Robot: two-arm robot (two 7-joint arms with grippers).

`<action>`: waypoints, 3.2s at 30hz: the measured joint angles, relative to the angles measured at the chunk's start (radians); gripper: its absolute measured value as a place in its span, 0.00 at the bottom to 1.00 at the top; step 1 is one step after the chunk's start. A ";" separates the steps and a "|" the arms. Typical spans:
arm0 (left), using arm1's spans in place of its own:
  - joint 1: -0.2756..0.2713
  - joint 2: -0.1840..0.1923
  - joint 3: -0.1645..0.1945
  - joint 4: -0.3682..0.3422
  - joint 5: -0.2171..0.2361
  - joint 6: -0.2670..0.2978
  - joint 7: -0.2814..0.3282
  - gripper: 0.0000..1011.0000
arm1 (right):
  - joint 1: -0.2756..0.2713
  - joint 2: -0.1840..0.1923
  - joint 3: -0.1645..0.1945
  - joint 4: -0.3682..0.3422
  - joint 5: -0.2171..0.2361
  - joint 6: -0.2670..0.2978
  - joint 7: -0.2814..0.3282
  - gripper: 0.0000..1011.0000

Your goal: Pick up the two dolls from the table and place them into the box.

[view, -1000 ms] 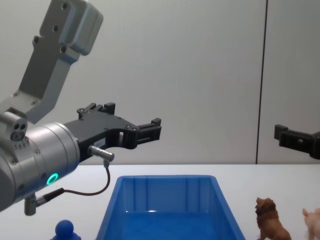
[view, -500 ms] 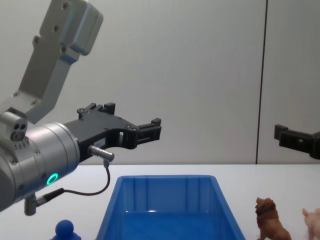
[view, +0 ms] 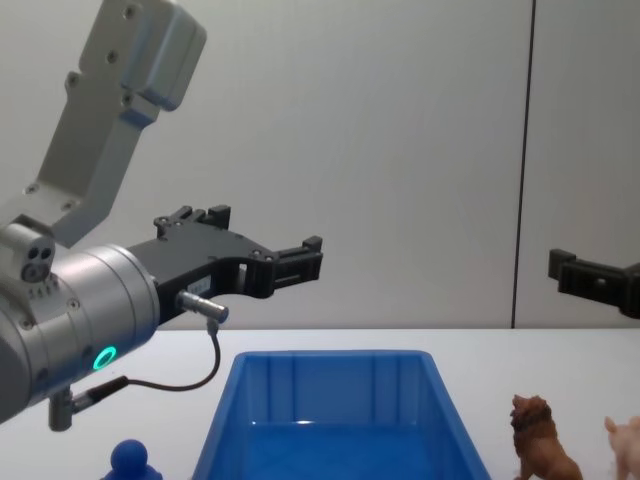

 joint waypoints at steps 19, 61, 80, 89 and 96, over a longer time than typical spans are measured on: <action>0.000 0.000 0.000 0.000 0.000 0.000 0.000 0.99 | -0.011 0.009 0.015 0.000 0.012 0.081 -0.038 0.99; 0.000 0.000 0.000 0.000 0.000 0.000 0.000 0.99 | -0.016 -0.031 0.003 0.167 -0.012 0.237 -0.095 0.66; 0.000 0.000 0.000 0.000 0.000 0.000 0.000 0.99 | -0.033 -0.037 0.001 0.152 -0.046 0.173 -0.102 0.37; 0.000 0.000 0.000 0.000 0.000 0.000 0.000 0.99 | -0.040 -0.033 0.001 0.096 -0.068 0.119 -0.080 0.37; 0.000 0.000 0.000 0.000 0.000 0.000 0.000 0.99 | -0.031 -0.039 -0.005 0.067 -0.069 0.091 -0.021 0.37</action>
